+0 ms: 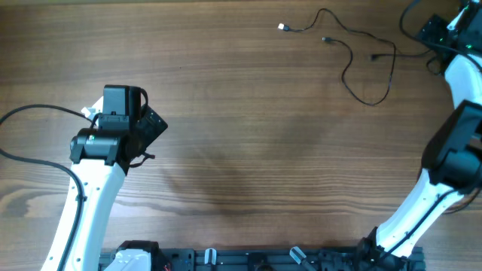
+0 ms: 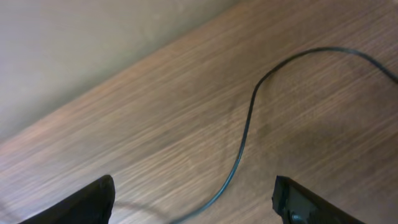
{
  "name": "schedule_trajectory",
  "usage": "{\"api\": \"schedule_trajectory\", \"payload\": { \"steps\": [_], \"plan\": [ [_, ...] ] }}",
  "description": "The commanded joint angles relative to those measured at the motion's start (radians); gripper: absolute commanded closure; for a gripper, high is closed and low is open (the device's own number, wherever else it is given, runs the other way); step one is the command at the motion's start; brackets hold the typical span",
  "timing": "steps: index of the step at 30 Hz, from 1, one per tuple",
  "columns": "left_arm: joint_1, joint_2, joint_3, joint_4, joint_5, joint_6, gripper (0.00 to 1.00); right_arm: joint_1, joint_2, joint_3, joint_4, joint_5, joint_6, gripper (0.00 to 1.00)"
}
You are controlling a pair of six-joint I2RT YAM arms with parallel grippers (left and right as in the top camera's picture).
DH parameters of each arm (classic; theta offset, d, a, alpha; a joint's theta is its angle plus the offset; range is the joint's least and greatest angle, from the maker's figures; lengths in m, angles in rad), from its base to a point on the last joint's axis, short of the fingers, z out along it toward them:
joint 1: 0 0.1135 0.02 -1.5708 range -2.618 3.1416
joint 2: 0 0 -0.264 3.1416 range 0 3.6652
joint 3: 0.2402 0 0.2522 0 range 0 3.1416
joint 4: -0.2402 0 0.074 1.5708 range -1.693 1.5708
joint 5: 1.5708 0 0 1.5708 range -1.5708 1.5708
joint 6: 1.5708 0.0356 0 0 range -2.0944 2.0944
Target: Untangle cables
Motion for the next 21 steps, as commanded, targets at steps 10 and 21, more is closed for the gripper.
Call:
{"api": "schedule_trajectory", "payload": {
  "steps": [10,21],
  "plan": [
    [0.004,-0.008,-0.002,0.0,-0.016,0.015,0.0,-0.005,0.296,-0.005,0.255,0.092,0.037,0.49],
    [0.004,-0.008,-0.002,0.0,-0.016,0.015,0.0,-0.146,-0.11,0.086,0.14,-0.189,0.153,0.96]
  ]
}}
